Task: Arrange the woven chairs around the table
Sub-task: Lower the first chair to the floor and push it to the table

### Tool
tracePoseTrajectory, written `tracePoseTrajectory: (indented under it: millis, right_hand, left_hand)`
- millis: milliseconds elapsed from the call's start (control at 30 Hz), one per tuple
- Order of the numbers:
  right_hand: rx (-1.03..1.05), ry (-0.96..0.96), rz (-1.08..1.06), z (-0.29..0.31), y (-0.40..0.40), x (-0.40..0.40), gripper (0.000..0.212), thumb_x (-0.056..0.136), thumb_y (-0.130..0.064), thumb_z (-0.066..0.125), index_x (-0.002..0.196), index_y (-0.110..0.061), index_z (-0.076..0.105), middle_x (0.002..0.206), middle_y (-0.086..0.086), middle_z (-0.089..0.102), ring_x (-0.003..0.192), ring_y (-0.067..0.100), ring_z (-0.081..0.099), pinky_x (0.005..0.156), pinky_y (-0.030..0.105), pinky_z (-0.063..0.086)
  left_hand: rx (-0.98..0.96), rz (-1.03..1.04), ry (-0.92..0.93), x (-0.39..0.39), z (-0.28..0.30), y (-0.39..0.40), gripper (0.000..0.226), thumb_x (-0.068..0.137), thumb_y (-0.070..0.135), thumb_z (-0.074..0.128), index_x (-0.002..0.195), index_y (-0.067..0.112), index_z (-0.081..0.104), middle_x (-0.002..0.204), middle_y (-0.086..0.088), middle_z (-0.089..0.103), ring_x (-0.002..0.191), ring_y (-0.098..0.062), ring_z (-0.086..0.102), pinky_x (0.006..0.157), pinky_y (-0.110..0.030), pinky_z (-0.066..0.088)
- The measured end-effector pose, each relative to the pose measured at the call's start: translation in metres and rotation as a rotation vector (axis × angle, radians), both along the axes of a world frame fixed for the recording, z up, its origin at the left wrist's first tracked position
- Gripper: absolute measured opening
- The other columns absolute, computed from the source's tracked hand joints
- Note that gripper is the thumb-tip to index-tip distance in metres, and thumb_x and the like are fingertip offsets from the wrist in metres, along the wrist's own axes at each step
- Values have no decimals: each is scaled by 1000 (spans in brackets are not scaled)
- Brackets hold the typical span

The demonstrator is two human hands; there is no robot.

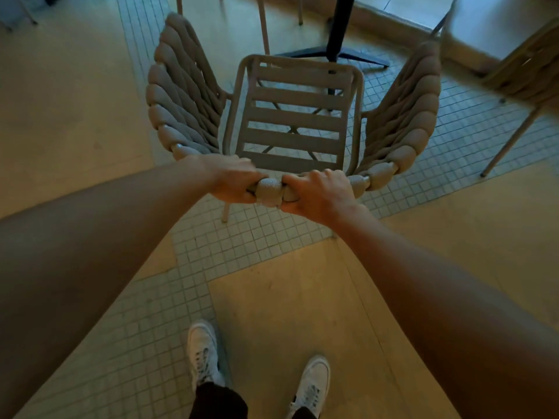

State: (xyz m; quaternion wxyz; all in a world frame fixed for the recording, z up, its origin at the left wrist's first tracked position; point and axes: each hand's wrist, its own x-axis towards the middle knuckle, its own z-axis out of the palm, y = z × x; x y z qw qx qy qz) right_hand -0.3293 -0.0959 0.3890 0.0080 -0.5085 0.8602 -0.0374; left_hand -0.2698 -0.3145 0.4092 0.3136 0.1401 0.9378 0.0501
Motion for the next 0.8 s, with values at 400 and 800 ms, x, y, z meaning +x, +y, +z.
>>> tracePoseTrajectory:
  millis: [400,800]
  right_hand:
    - [110,-58,-280,11,-40,4,46,79,-74,53,97,-33,64,77,-10,65,61,15,55,61,31,40]
    - [133,-100,-339,18,-60,7,43,84,-69,56,103,-32,69,76,-5,67,69,22,67,66,32,45]
  left_hand:
    - [78,-246,518,4,-12,-49,77,85,82,29,126,25,60,100,7,69,72,-16,68,57,-28,43]
    - [180,-387,592,-12,-16,-75,82,89,79,17,127,21,61,94,3,72,68,-18,67,58,-31,51]
